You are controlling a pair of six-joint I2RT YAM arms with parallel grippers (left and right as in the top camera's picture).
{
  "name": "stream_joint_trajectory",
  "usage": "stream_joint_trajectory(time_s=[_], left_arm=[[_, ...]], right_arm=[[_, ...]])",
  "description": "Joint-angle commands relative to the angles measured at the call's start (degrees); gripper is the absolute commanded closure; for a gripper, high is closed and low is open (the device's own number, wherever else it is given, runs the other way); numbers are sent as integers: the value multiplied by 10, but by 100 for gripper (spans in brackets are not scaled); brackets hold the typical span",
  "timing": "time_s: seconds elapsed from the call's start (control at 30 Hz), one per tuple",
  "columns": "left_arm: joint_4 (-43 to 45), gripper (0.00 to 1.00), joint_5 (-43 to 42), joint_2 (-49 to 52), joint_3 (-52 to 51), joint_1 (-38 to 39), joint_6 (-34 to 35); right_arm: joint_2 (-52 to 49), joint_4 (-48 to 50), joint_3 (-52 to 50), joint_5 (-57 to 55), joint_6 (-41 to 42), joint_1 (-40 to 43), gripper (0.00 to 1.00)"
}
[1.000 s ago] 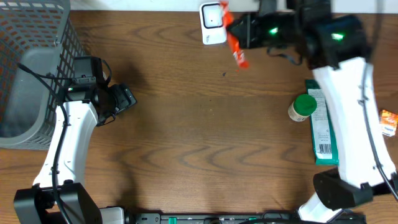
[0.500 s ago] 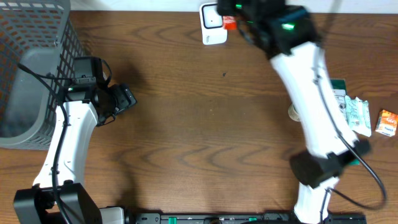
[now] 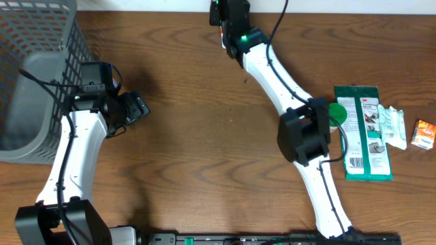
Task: Scan the item barcode
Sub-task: 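Hold the red sachet in front of the white scanner with the right gripper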
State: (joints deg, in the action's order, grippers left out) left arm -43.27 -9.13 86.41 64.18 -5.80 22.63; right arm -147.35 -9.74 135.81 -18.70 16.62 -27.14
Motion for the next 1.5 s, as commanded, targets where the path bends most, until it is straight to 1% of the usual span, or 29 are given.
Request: stream_joint_trajectory(time_s=[0.0, 0.03, 0.1, 0.2, 0.33, 0.47, 0.5, 0.57, 0.73, 0.87, 1.0, 1.13, 1.47], left_arm=[[-2, 13, -5, -3, -7, -2, -3], [-2, 13, -5, -3, -7, -2, -3], [-2, 12, -5, -3, -7, -2, -3], [-2, 12, -5, -3, -7, -2, -3], [-2, 12, -5, -3, -7, -2, -3], [-2, 13, -5, -3, -7, -2, -3], [-2, 12, -5, -3, -7, -2, -3], [-2, 12, -5, -3, -7, -2, -3], [-2, 12, -5, -3, -7, -2, -3], [-2, 12, -5, -3, -7, -2, -3], [-2, 12, -5, -3, -7, -2, -3], [-2, 12, -5, -3, -7, -2, -3], [-2, 12, -5, -3, -7, -2, -3]], right_arm=[[-47, 50, 5, -40, -84, 4, 99], [-52, 56, 5, -44, -94, 3, 99], [-70, 88, 5, -59, -149, 3, 99], [-80, 114, 5, -59, -210, 4, 99], [-84, 146, 5, -32, -246, 4, 99], [-84, 203, 5, -28, -291, 4, 99], [-84, 202, 5, -24, -305, 4, 99], [-86, 190, 5, -24, -304, 4, 99], [-102, 196, 5, 31, -304, 12, 99], [-107, 196, 5, 31, -308, 19, 99], [-112, 197, 5, 33, -370, 22, 99], [-112, 199, 5, 48, -397, 22, 99], [-112, 191, 5, 82, -398, 23, 99]])
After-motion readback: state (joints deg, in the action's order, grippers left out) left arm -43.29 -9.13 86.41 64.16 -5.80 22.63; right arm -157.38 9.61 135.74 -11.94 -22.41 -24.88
